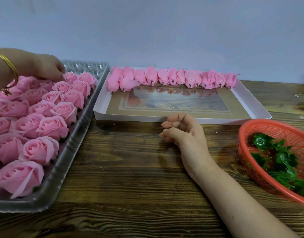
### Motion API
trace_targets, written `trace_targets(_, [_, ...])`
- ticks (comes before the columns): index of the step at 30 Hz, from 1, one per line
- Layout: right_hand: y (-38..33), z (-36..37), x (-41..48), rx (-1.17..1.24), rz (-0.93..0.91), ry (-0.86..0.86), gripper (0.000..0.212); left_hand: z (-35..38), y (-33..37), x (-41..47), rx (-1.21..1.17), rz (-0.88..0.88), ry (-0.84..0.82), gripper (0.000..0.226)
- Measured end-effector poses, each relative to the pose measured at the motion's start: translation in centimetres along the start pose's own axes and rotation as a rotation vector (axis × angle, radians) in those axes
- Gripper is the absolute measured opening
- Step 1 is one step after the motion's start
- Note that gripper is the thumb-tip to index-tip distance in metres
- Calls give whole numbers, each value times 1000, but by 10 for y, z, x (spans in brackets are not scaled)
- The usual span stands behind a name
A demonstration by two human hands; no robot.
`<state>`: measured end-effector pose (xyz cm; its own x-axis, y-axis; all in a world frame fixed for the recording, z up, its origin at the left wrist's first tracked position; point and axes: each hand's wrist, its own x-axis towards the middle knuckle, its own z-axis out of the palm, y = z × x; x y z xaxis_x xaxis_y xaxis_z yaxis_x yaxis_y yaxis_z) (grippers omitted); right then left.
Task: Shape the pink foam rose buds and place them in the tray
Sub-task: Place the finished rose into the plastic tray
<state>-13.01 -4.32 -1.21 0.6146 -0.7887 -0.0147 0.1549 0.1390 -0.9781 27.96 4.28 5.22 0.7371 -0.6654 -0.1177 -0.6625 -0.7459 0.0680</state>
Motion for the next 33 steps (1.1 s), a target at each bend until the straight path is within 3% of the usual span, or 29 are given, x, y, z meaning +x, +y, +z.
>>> trace_targets(8, [0, 0, 0, -14, -3, -3, 32, -6, 6, -7, -44, -46, 20, 5])
trace_targets(17, [-2, 0, -1, -7, -1, -4, 32, -8, 16, -13, -36, -71, 36, 13])
trace_targets(33, [-1, -1, -1, -34, -2, -3, 31, -10, 25, -23, 29, -65, 52, 6])
